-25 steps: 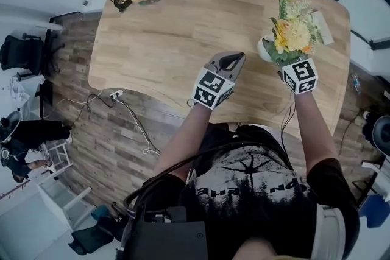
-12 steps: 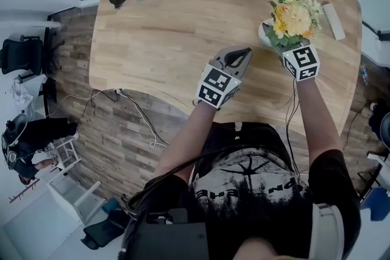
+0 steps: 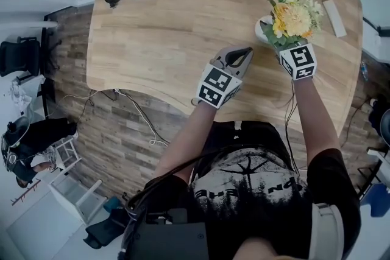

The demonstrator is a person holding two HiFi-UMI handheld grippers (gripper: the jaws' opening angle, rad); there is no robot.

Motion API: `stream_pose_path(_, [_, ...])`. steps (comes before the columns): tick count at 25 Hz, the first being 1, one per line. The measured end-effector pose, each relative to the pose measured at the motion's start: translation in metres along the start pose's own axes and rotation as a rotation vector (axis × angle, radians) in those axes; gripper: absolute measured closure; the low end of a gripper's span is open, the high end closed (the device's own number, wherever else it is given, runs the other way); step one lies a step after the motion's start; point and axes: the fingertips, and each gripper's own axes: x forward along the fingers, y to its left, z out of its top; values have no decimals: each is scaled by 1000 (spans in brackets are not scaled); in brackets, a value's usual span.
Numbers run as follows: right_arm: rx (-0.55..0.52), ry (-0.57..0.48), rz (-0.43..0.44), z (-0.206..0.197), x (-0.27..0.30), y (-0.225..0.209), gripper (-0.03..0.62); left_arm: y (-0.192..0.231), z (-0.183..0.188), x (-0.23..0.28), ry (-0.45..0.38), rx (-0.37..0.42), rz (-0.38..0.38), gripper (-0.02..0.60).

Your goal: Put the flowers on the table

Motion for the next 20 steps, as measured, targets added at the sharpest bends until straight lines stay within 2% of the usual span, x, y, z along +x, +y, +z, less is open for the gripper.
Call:
stream_pose_path(15, [13,-20,-11,0,1,-1,341,-2,-1,-4,5,5,9,568])
stream_pose_path(20, [30,-29,-10,0,-1,-3,303,-4,0,-4,6,7,11,568])
